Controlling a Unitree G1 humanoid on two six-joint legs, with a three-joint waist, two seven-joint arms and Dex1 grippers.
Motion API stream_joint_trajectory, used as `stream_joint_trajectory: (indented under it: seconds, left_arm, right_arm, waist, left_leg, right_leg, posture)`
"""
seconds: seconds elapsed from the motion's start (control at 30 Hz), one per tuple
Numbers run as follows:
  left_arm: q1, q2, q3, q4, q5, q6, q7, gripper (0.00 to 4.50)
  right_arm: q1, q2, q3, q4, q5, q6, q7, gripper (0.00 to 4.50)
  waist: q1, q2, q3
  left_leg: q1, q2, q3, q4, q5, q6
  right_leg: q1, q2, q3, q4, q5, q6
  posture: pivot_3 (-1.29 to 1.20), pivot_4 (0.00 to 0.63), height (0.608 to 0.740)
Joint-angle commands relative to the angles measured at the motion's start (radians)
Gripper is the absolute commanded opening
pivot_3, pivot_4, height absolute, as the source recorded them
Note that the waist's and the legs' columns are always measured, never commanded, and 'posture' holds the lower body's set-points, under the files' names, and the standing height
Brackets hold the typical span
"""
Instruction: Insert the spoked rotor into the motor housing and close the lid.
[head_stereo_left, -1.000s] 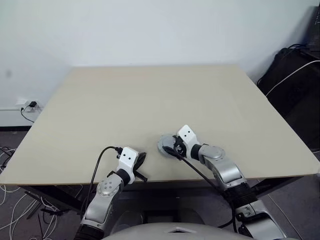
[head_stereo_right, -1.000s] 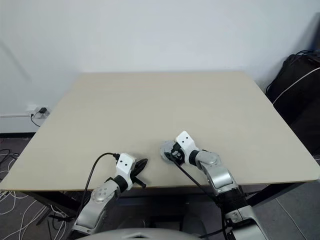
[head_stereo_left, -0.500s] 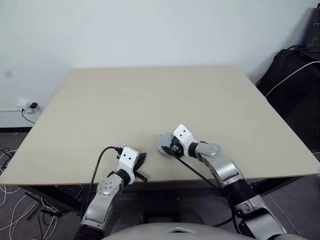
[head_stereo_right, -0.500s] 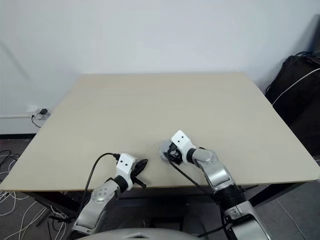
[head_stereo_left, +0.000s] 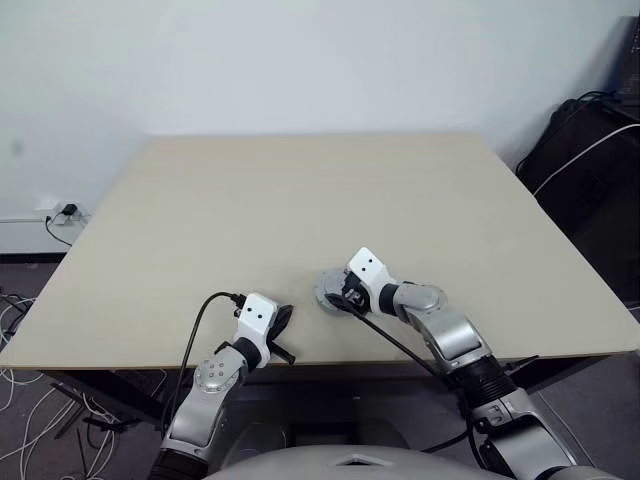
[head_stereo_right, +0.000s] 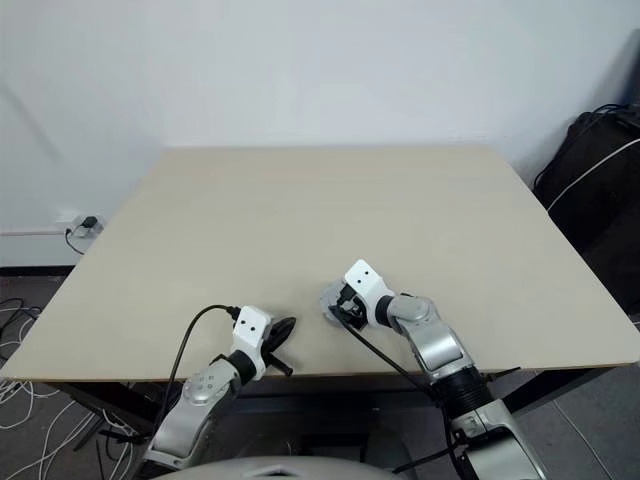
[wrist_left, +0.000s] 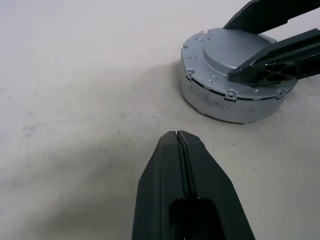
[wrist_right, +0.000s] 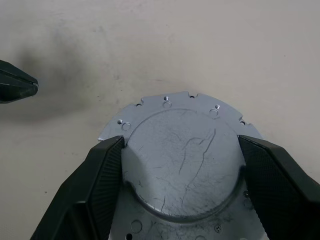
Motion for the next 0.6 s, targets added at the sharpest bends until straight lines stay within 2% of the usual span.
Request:
stream_joint_trajectory:
  seconds: [0.03, 0.2, 0.6]
  left_arm:
    - [-0.005, 0.001, -0.004, -0.056, -0.003, 0.002, -0.001, 0.03]
    - [-0.003, 0.003, -0.001, -0.059, -0.003, 0.006, -0.002, 0.03]
    - [-0.008, 0.007, 0.004, -0.049, -0.002, 0.001, -0.002, 0.03]
  right_arm:
    - [0.016, -0.026, 0.011, 0.021, -0.020, 0.029, 0.010, 3.25]
    - [0.022, -0.037, 0.019, 0.019, -0.011, 0.039, 0.037, 3.25]
    - [0.010, -0.041, 0.030, 0.051, -0.051, 0.026, -0.021, 3.25]
  waist:
    - [0.000, 0.000, 0.000]
    - [0.004, 0.000, 0.000]
    - [0.004, 0.000, -0.001]
  left_leg:
    - [0.000, 0.000, 0.000, 0.000, 0.000, 0.000]
    - [0.000, 0.000, 0.000, 0.000, 0.000, 0.001]
    - [0.001, -0.001, 0.000, 0.001, -0.003, -0.002]
  right_leg:
    - [0.000, 0.000, 0.000, 0.000, 0.000, 0.000]
    - [0.000, -0.001, 0.000, 0.000, -0.001, 0.001]
    - [0.002, -0.001, 0.000, -0.001, -0.001, 0.001]
  posture:
    - [0.00, 0.000, 0.740]
    - [0.00, 0.000, 0.740]
    - [0.00, 0.000, 0.740]
